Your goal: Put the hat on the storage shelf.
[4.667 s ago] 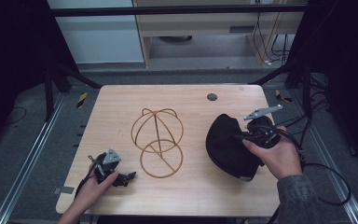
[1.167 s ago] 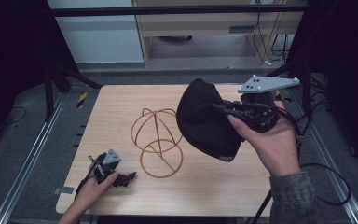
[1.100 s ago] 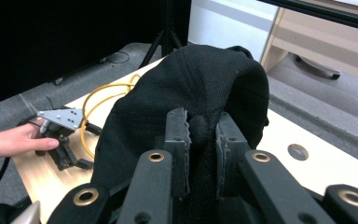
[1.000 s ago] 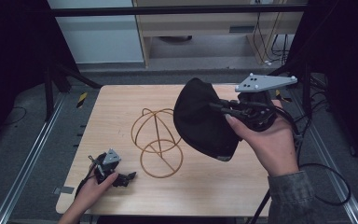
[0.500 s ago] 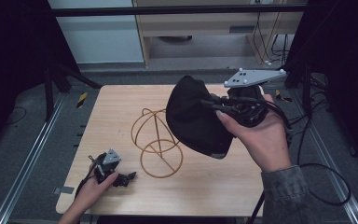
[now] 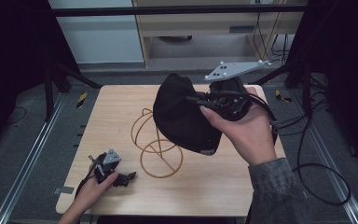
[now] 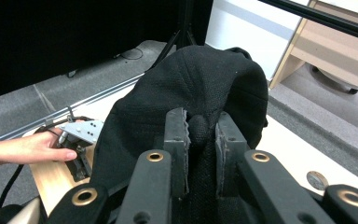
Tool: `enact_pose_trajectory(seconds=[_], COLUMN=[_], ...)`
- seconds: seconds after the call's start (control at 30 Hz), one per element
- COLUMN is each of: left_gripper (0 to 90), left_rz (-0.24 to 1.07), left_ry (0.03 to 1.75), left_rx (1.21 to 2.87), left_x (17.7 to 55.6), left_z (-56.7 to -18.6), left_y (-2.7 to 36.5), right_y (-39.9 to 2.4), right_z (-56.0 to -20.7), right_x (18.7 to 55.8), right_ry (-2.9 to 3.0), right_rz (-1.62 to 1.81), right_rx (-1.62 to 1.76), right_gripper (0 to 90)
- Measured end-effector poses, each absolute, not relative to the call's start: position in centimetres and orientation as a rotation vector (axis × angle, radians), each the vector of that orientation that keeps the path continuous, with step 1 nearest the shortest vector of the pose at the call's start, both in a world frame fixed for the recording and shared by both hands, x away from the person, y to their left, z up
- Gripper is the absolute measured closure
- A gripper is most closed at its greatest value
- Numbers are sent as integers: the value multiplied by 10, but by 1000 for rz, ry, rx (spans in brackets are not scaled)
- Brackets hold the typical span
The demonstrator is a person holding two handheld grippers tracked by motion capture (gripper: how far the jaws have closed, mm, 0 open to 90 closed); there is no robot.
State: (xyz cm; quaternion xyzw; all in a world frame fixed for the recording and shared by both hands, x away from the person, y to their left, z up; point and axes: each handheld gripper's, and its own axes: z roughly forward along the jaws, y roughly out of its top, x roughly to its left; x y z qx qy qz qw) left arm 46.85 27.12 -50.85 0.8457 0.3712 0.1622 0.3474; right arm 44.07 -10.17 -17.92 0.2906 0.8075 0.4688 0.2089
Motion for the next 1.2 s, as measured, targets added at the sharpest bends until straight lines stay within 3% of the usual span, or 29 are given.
enact_pose_trajectory(seconds=[1.2], left_gripper=[0], left_rz=[420], left_ry=[959], left_rx=[2196], left_x=[469], left_z=[-508], left_y=[271], right_y=[-29], right_z=[-173], right_x=[466], right_ry=[2391], right_rz=[1220], right_rx=[686], right_gripper=[784])
